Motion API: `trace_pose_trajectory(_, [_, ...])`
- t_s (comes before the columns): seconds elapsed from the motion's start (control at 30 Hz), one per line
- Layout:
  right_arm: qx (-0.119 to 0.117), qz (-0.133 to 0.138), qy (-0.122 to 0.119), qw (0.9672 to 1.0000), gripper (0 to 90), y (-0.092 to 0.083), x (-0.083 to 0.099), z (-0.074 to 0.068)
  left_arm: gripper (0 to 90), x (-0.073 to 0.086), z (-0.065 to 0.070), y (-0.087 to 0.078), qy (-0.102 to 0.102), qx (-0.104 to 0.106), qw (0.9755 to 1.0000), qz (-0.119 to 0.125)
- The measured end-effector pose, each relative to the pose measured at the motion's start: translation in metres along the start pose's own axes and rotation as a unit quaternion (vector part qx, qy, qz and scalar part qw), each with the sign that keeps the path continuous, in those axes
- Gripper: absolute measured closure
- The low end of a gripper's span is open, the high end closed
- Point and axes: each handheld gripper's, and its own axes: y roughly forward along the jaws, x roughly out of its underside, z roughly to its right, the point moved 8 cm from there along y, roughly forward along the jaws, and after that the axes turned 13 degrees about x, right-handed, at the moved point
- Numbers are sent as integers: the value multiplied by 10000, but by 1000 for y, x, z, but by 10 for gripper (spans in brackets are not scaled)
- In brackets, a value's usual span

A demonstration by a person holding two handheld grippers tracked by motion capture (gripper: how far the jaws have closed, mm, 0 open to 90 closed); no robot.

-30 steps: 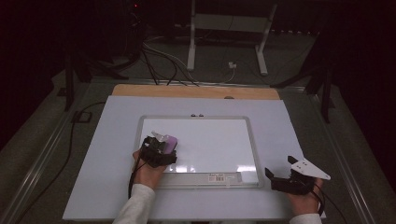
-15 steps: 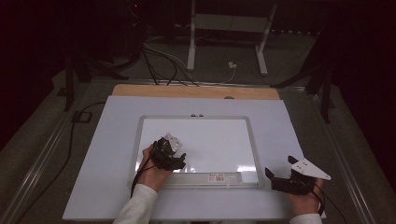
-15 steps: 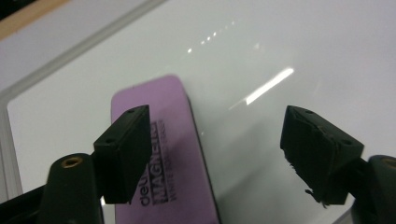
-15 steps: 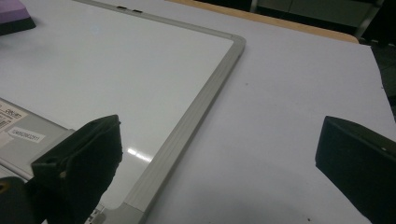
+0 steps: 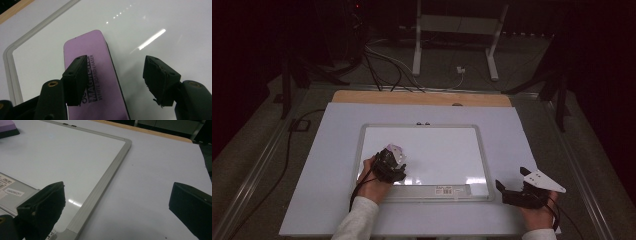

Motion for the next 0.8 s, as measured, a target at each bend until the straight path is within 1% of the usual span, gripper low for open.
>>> trace_pose_trajectory(0.17, [12,-8,22,10000,10,0,0,1,381,4,-5,-3,-46,-118,9999,-10])
trace_pose_trajectory(0.23, [1,-11,25,10000,10,0,0,1,380,7,-6,-4,-9,-195,9998,-36])
trace_pose_trajectory(0.3, [-11,-23,7,10000,10,1,1,0,380,8,-5,-5,40,-192,9998,-56])
trace_pose_trajectory(0.4, [-21,-33,-8,10000,10,1,0,-1,385,8,-7,-5,17,-214,9997,-88])
trace_pose_trajectory(0.53, [-18,-28,5,10000,10,1,0,-1,388,8,-10,-4,-10,-229,9997,-59])
trace_pose_trajectory(0.67, [-11,-21,9,10000,10,0,0,-1,399,10,-16,-6,-132,-202,9997,-15])
trace_pose_trajectory(0.7, [-11,-18,9,10000,10,0,0,-1,399,10,-17,-6,-177,-202,9996,33])
trace_pose_trajectory(0.73, [-12,-17,8,10000,10,0,0,-1,399,11,-19,-7,-165,-228,9996,5])
trace_pose_trajectory(0.8, [-11,-18,7,10000,10,1,0,0,398,12,-23,-8,-235,-266,9994,31])
